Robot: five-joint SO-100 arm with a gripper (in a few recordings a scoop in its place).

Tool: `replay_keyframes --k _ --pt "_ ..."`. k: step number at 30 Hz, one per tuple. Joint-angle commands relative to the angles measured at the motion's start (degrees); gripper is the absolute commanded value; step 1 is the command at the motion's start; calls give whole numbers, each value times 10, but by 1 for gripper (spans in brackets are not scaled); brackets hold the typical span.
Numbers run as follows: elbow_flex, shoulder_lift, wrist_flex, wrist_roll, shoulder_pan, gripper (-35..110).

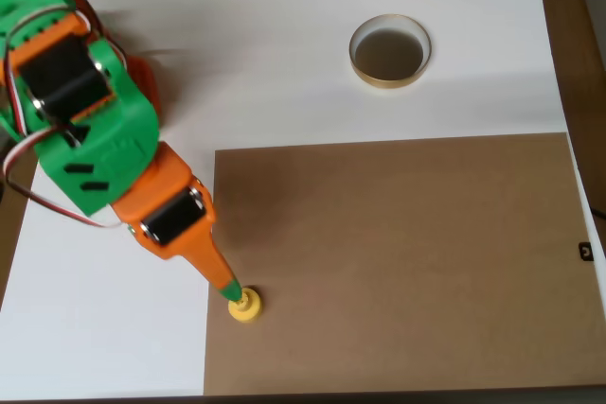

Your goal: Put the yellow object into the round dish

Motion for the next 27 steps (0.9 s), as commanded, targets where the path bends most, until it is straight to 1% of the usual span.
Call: replay_keyframes --k 1,12,27 --pt "-51 -19 14 -5 -3 22" --pt "-99 -126 39 4 -34 23" --pt "-135 -238 18 -4 -14 23"
